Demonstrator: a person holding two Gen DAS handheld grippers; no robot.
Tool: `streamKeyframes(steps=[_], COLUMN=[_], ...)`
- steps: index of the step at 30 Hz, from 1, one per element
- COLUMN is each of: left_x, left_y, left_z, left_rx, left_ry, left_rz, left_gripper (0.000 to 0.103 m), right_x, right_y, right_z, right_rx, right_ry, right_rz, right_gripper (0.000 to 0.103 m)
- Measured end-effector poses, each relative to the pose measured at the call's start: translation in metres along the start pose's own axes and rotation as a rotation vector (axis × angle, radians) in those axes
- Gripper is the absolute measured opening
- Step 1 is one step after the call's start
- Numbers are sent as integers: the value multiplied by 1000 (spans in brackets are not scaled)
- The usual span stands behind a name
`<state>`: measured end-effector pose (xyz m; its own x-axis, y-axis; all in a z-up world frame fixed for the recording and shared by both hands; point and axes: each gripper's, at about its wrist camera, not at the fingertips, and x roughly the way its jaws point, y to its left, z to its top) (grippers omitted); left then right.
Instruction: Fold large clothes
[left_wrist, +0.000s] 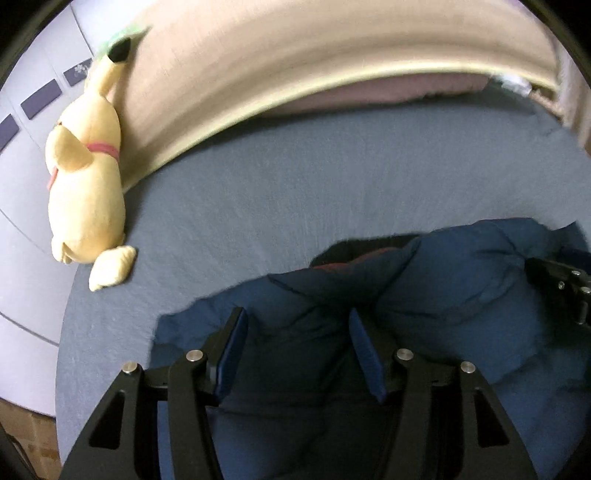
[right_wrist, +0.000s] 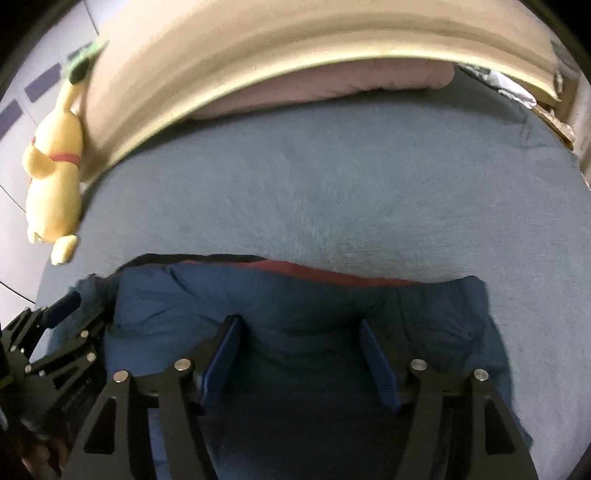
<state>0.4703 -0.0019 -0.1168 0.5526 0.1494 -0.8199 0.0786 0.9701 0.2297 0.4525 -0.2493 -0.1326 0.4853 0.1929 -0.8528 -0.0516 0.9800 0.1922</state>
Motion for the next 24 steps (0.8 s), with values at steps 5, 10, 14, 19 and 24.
streamKeyframes(steps=[5,10,14,19,24], left_x=[-70,-92,-112,-135,-137], left_y=[65,124,135,112,86], left_z=[-30,-75,-118,-154,-173], left_rx=[-108,-264,-331,-320,-277], left_ry=[-144,-155,-146,-158,-156], left_rz=[-108,-149,-146,-151,-137], left_gripper=[61,70,70,70,70], right_x=[-82,-124,-134,-146,-139], right_y=[-37,-87,-82,-50,-27], right_z=[-29,-84,-125,-176,-207], right_rx=[37,137,136,49,5], right_ry=[-130,-150,-183,-273,-265], right_rz=[123,176,144,66,34], right_gripper=[79,85,85,85,85])
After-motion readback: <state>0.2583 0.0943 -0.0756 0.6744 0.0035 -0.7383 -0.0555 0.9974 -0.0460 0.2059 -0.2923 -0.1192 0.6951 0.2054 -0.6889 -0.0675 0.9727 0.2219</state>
